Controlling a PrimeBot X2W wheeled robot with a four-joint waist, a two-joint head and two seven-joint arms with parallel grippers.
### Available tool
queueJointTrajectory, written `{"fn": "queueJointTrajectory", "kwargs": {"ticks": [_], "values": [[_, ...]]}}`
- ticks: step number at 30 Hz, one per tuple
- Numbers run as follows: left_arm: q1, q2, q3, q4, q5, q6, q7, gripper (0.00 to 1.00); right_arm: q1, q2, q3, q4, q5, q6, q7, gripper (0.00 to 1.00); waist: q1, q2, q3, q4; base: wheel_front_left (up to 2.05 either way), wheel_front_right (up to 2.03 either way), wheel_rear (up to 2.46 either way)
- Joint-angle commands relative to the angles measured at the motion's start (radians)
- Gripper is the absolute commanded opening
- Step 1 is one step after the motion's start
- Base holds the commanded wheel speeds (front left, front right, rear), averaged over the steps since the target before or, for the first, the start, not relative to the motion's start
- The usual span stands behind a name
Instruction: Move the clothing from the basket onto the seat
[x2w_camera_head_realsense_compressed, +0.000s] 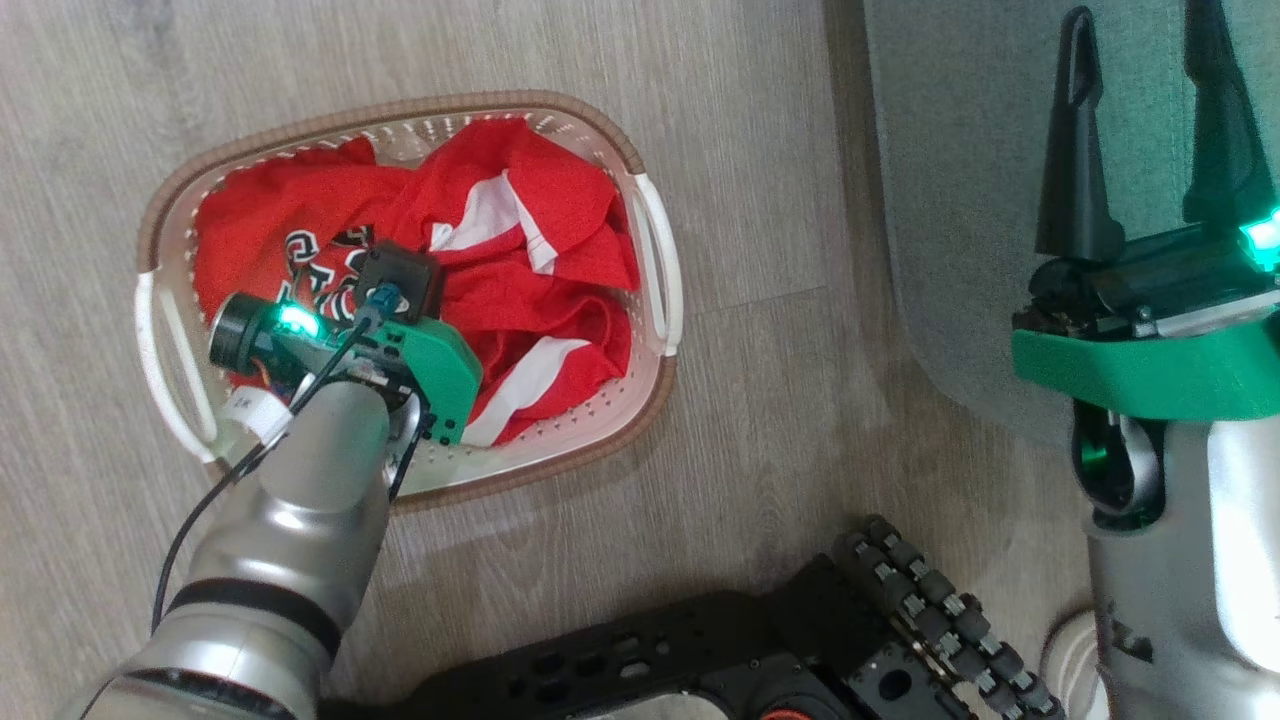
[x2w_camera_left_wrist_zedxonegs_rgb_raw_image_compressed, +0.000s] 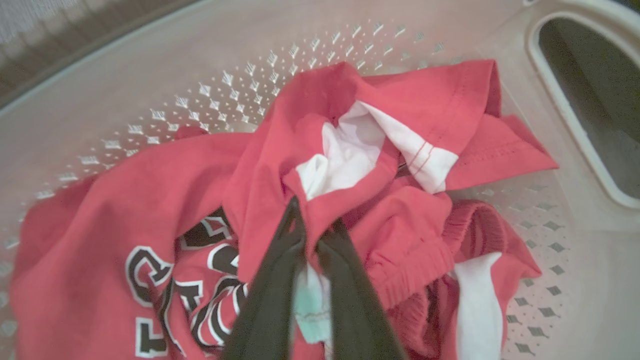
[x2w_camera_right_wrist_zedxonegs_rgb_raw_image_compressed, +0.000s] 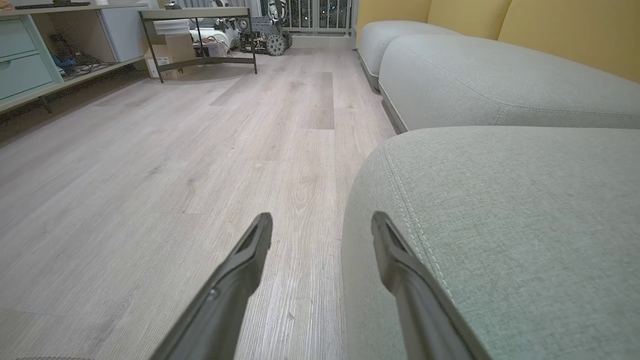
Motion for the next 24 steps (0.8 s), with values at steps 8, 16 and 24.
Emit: {"fn": "queueJointTrajectory", "kwargs": {"ticks": [8, 16, 24], "values": [[0.090, 0.005, 0.023, -0.149, -0.042, -0.017, -0.012, 0.00, 0.014, -0.008, 0.024, 0.007, 0.006, 0.000, -0.006, 1.00, -0.0001, 0.0001, -0.090, 0.036, 0.00, 0.00, 0.00], [0.195, 0.017, 0.039, -0.320, -0.060, -0.038, -0.012, 0.00, 0.038, -0.008, 0.033, 0.074, 0.004, 0.000, -0.006, 1.00, -0.0001, 0.0001, -0.249, 0.065, 0.00, 0.00, 0.00], [0.324, 0.015, 0.052, -0.488, -0.077, -0.067, -0.012, 0.00, 0.109, -0.008, 0.031, 0.174, 0.004, 0.000, -0.006, 1.00, -0.0001, 0.0001, -0.491, 0.100, 0.00, 0.00, 0.00]]}}
